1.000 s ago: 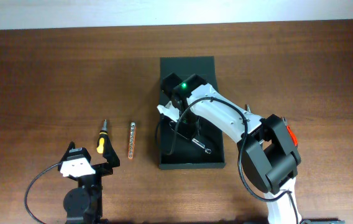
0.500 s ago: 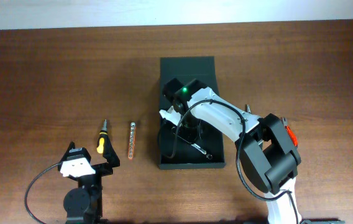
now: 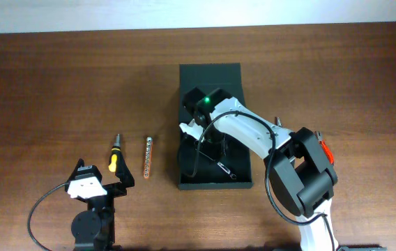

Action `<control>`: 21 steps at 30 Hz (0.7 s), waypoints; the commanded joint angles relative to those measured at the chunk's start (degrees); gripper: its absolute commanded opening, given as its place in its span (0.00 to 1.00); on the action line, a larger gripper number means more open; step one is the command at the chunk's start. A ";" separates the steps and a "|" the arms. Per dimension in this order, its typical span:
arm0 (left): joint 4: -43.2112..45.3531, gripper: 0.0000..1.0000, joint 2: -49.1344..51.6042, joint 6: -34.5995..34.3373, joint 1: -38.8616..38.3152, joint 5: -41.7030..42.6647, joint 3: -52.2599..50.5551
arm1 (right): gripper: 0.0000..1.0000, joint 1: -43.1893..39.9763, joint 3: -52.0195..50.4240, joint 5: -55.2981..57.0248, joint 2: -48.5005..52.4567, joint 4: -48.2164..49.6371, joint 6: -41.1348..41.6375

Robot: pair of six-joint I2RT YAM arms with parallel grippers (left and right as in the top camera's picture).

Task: Pack container
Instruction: 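Lower the wrench into the box and open the right gripper, then withdraw the right gripper from the box toward the red pliers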

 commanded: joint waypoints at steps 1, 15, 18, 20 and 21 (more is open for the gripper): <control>-0.04 0.99 -0.48 -0.26 0.28 0.22 -0.22 | 0.49 0.15 7.26 4.04 -0.26 -2.29 0.98; -0.04 0.99 -0.48 -0.26 0.28 0.22 -0.22 | 0.99 -10.75 43.19 14.75 -1.03 -28.20 8.72; -0.04 0.99 -0.48 -0.26 0.28 0.22 -0.22 | 0.99 -14.80 43.56 16.04 -3.37 -28.20 9.84; -0.04 0.99 -0.48 -0.26 0.28 0.22 -0.22 | 0.99 -18.08 43.50 16.41 -5.60 -28.20 10.14; -0.04 0.99 -0.48 -0.26 0.28 0.22 -0.22 | 0.99 -19.52 43.28 16.44 -6.71 -28.20 10.73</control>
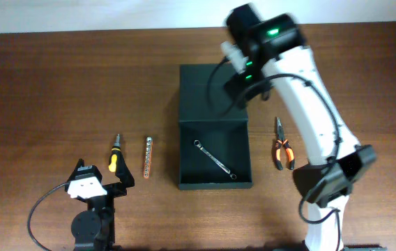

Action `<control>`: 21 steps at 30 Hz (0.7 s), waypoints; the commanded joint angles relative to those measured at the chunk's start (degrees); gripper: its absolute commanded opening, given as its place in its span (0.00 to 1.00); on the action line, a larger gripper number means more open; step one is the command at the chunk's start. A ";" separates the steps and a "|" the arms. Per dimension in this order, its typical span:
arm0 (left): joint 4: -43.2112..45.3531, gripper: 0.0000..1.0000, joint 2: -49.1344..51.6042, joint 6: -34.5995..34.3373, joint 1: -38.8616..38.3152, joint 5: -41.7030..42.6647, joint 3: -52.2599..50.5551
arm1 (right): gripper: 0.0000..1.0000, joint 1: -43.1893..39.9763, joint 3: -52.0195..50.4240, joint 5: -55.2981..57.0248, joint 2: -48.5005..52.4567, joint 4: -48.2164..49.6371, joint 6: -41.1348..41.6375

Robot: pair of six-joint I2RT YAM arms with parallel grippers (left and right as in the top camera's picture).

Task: Pack container
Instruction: 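Withdraw the right gripper from the box toward the red pliers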

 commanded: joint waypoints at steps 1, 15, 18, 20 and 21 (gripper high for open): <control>-0.04 0.99 -0.48 -0.26 0.28 0.22 -0.22 | 0.99 -5.49 0.55 2.34 -5.97 -0.37 3.15; -0.04 0.99 -0.48 -0.26 0.28 0.22 -0.22 | 0.99 -19.87 -35.08 -5.40 -34.69 1.84 5.86; -0.04 0.99 -0.48 -0.26 0.31 0.22 -0.22 | 0.99 -20.68 -41.22 -2.95 -37.33 5.95 5.88; -0.07 0.99 -0.48 -0.26 0.28 0.22 -0.22 | 0.99 -21.40 -44.33 -2.14 -37.48 8.52 5.86; -0.04 0.99 -0.48 -0.26 0.31 0.22 -0.22 | 0.99 -21.84 -45.83 -2.14 -37.18 9.94 5.88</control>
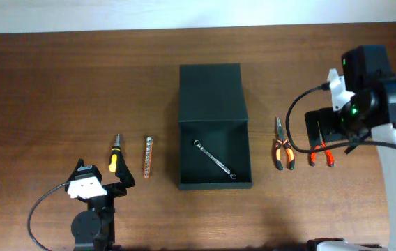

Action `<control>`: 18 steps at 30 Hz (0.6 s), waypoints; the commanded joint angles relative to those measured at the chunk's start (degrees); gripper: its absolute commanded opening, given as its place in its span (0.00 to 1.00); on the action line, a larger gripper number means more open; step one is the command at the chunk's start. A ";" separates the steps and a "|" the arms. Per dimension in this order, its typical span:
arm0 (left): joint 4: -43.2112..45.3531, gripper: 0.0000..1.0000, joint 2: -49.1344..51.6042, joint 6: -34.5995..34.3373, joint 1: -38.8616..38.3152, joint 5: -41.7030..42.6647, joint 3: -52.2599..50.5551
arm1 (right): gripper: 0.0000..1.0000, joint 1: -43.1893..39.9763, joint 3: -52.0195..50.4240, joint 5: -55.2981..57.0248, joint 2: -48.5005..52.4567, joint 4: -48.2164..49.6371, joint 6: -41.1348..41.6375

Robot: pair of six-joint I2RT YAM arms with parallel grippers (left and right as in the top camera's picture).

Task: Pack container
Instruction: 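Withdraw the right gripper from the box toward the red pliers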

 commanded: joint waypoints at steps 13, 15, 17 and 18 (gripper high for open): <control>-0.07 0.99 -0.44 -0.26 0.28 0.22 -0.22 | 0.99 -16.76 -14.23 -4.00 2.93 15.04 1.79; -0.04 0.99 -0.44 -0.26 0.28 0.22 -0.22 | 0.99 -18.73 -14.40 -4.35 2.93 16.81 1.79; -0.04 0.99 -0.44 -0.26 0.28 0.22 -0.22 | 0.99 -20.17 -14.47 -4.33 3.08 18.03 1.77; -0.04 0.99 -0.44 -0.26 0.28 0.22 -0.22 | 0.99 -20.63 -14.47 -4.33 3.26 18.27 1.77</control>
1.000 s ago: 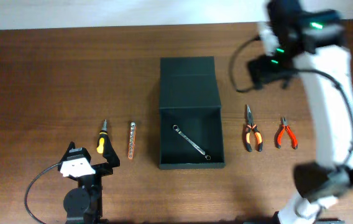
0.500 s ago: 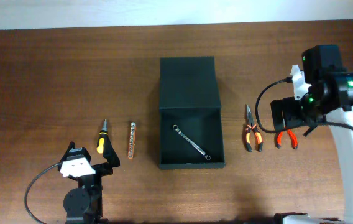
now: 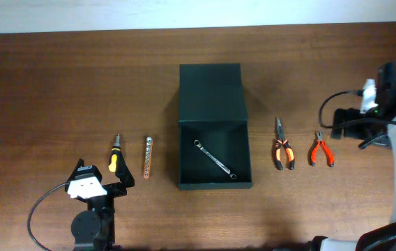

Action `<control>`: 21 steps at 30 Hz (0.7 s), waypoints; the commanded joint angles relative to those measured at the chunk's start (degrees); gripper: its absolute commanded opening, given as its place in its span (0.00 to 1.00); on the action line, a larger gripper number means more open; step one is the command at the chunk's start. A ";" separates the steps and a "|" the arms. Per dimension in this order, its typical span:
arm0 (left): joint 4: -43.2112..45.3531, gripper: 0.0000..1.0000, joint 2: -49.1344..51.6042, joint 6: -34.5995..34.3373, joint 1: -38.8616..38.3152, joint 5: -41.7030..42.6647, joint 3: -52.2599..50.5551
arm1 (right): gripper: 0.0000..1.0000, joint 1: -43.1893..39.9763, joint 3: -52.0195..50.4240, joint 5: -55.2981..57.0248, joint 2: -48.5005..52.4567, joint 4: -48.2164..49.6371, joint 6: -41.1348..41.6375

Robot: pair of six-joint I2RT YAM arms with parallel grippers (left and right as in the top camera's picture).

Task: Pack container
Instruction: 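Withdraw the right gripper from the box toward the red pliers, then lower the right gripper over the red cutting pliers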

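Observation:
The black container (image 3: 215, 183) lies open in the middle of the table, its lid (image 3: 210, 90) folded back. A silver wrench (image 3: 214, 160) rests diagonally inside it. Two orange-handled pliers, one (image 3: 282, 146) nearer the box and one (image 3: 321, 149) further right, lie to its right. To the left are a yellow-and-black screwdriver (image 3: 114, 155) and a bit holder (image 3: 148, 157). My right gripper (image 3: 332, 120) hovers above and right of the pliers, apparently open and holding nothing. My left gripper (image 3: 124, 178) is parked at the front left beside the screwdriver; its jaws are seen edge-on.
The right arm's white body runs down the right edge of the table. The left arm's base (image 3: 90, 223) and cable sit at the front left. A pale wall strip borders the far table edge (image 3: 184, 29).
My right gripper has moved up and to the right, from over the rightmost pliers to beside them, which now lie fully uncovered. Nothing else has shifted.
My right gripper was first down inside the container by the wrench. Then it was raised behind the lid, with the wrench lying alone in the box. Then it was over the right pliers, and now it is at the right edge. The left arm stayed parked.

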 commanded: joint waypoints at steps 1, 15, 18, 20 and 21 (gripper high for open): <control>-0.04 0.99 -0.44 -0.26 0.28 0.22 -0.22 | 0.99 -1.97 -0.22 -1.62 0.13 0.81 0.48; -0.04 0.99 -0.44 -0.26 0.28 0.22 -0.22 | 0.99 -2.19 -2.62 -1.36 11.02 4.00 -8.96; -0.04 0.99 -0.44 -0.26 0.28 0.22 -0.22 | 0.99 -2.19 -2.62 -1.33 11.80 4.02 -9.03; -0.04 0.99 -0.44 -0.26 0.28 0.22 -0.22 | 0.99 -2.21 -2.64 -1.36 11.82 4.44 -11.23; -0.04 0.99 -0.44 -0.26 0.31 0.22 -0.22 | 0.99 -2.21 -2.64 -1.36 11.82 4.66 -13.92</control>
